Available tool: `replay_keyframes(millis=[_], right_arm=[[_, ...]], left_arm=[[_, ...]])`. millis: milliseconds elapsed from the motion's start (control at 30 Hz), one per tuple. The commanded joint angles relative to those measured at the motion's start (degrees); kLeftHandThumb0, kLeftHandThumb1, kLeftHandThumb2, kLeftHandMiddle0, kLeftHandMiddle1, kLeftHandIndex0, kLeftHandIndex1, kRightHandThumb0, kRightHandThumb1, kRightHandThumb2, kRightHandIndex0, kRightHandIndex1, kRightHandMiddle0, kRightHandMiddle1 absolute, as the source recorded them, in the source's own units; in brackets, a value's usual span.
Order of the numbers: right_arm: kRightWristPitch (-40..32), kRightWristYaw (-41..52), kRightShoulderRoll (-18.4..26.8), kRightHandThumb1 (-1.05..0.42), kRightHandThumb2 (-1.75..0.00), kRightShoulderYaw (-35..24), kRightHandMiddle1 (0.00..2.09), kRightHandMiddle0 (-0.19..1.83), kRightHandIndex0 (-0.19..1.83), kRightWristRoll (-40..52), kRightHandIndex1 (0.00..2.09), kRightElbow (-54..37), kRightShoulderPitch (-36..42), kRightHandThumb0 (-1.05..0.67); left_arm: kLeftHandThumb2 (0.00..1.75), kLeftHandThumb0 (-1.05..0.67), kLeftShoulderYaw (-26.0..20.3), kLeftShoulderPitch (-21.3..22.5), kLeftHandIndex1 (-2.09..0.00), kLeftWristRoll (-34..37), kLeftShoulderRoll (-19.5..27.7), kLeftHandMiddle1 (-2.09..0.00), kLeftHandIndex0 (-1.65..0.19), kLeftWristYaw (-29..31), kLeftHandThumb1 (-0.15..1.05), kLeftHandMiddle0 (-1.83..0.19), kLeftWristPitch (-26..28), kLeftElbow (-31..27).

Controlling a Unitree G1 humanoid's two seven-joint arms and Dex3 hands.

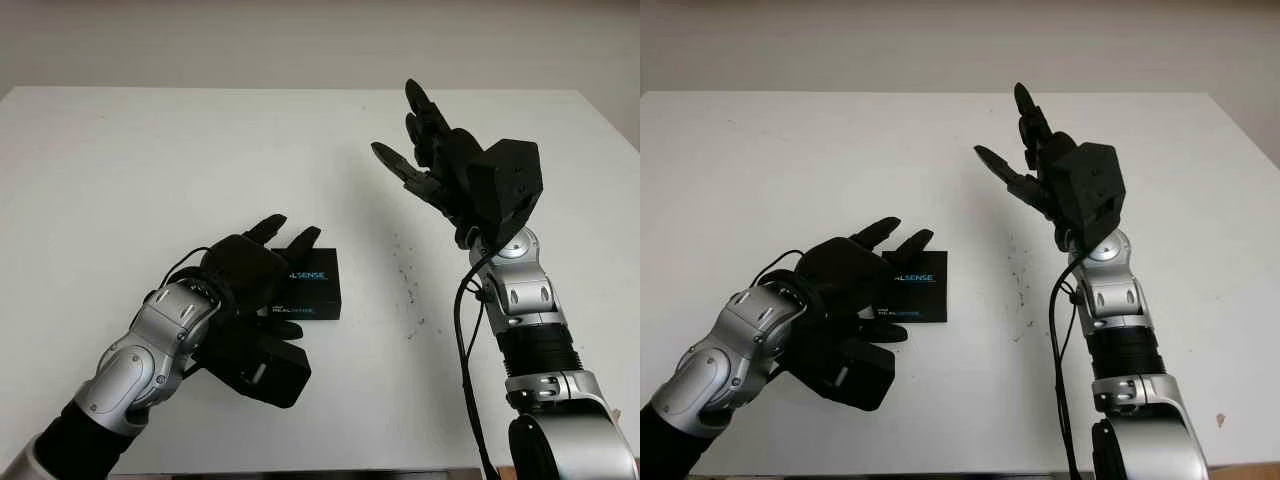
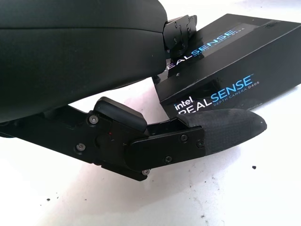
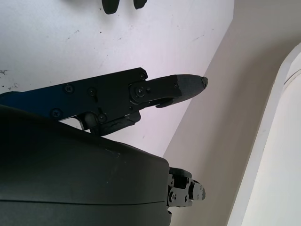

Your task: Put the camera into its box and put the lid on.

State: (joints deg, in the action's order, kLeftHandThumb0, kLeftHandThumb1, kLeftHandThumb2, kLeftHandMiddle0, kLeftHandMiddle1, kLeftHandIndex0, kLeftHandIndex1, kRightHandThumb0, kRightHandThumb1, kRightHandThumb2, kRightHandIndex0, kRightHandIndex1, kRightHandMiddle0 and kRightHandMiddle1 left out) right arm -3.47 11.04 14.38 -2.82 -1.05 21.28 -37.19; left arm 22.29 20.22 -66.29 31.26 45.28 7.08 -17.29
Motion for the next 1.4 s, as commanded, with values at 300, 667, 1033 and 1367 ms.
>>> replay_keyframes(millis=[300,667,1033,1367], right_arm=[[0.8,-0.4,0.4,-1.05,-0.17,-0.2,0.06,-0.06,-0.07,-0.2,0.06,0.3,-1.4,-0.51],[1.0,0.0,-0.4,-1.05,-0.21,0.4,0.05,-0.08,-0.09,-0.1,0.05,-1.6,0.2,-0.50],[-0.4,-1.3,-0.9,-1.05,-0.49,2.6,0.04,-0.11,-0.16,-2.5,0.03,-5.2,3.1,-0.68],[-2.7,-2.1,-4.1,-1.05,-0.54,2.1,0.04,-0.17,-0.19,0.1,0.00,-6.2,6.2,-0.69]], left_arm=[[0.77,-1.00,-0.8,-1.1,0.00,2.2,-0.7,0.00,0.19,-0.4,1.05,0.19,0.1,-0.1],[0.66,-0.84,-21.0,-2.8,0.00,36.3,-13.2,0.00,0.19,-21.2,1.05,0.19,1.7,3.4],[0.69,-0.84,-30.6,1.4,0.00,58.6,-17.3,0.00,0.19,-34.3,1.05,0.19,-6.1,17.6],[0.67,-0.80,-36.5,2.3,0.00,74.4,-19.6,0.00,0.19,-35.4,1.05,0.19,-7.7,26.5]])
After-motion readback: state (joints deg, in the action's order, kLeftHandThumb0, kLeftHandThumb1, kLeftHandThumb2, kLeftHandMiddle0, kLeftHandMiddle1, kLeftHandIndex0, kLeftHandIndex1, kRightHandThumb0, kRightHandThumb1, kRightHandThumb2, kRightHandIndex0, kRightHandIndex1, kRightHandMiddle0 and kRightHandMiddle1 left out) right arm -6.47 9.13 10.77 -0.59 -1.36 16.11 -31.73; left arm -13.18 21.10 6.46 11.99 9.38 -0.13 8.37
